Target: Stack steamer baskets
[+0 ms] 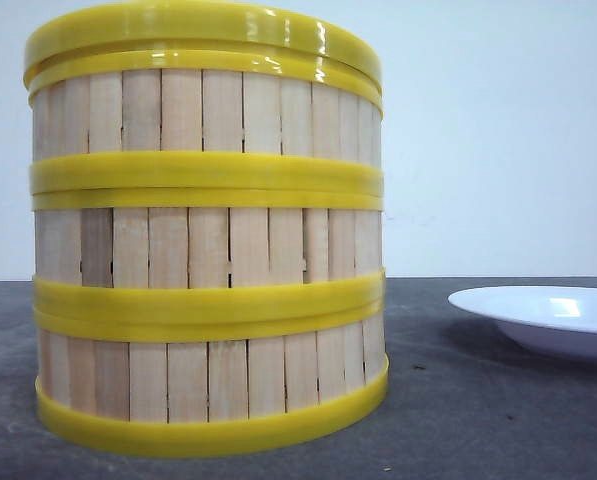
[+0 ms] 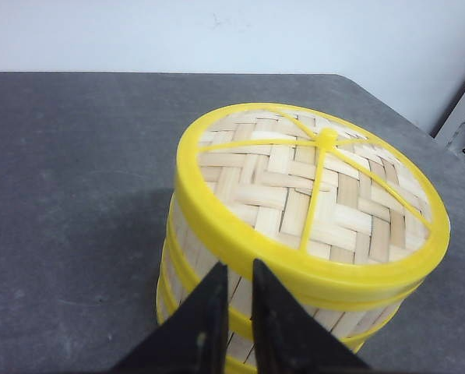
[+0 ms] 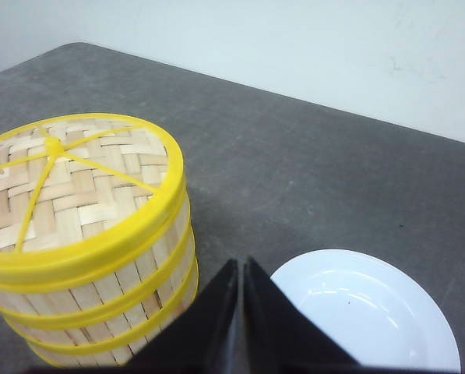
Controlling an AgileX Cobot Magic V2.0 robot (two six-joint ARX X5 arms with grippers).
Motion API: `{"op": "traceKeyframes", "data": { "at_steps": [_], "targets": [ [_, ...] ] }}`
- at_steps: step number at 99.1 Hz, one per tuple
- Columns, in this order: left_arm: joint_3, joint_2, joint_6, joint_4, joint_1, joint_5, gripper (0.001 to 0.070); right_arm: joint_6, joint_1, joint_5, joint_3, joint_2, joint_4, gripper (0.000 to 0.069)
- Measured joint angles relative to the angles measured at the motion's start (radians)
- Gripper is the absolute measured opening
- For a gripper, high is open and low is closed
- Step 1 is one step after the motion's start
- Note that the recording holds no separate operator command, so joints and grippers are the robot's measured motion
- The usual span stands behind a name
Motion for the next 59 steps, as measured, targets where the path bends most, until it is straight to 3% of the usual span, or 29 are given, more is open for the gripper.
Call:
{"op": "traceKeyframes", "data": {
  "at_steps": [11,28,46,59],
  "targets": [
    [0.0,0.0,0.009,-0.005,0.0,-0.008,0.0029,0.0,0.0,0.0,0.0,0.0,0.0,0.0007],
    [-0.003,-0.001,0.085,0.017,0.044,-0.088,0.0029,0.0,0.0,0.0,0.0,0.0,0.0,0.0007],
    [-0.134,-0.046,0.123,0.188,0.158,-0.186,0.0029,0.0,0.0,0.0,0.0,0.0,0.0,0.0007],
    [-0.311,-0.113,0.132,0.338,0.238,-0.197,0.0029,0.0,0.0,0.0,0.0,0.0,0.0,0.0007]
  ]
}}
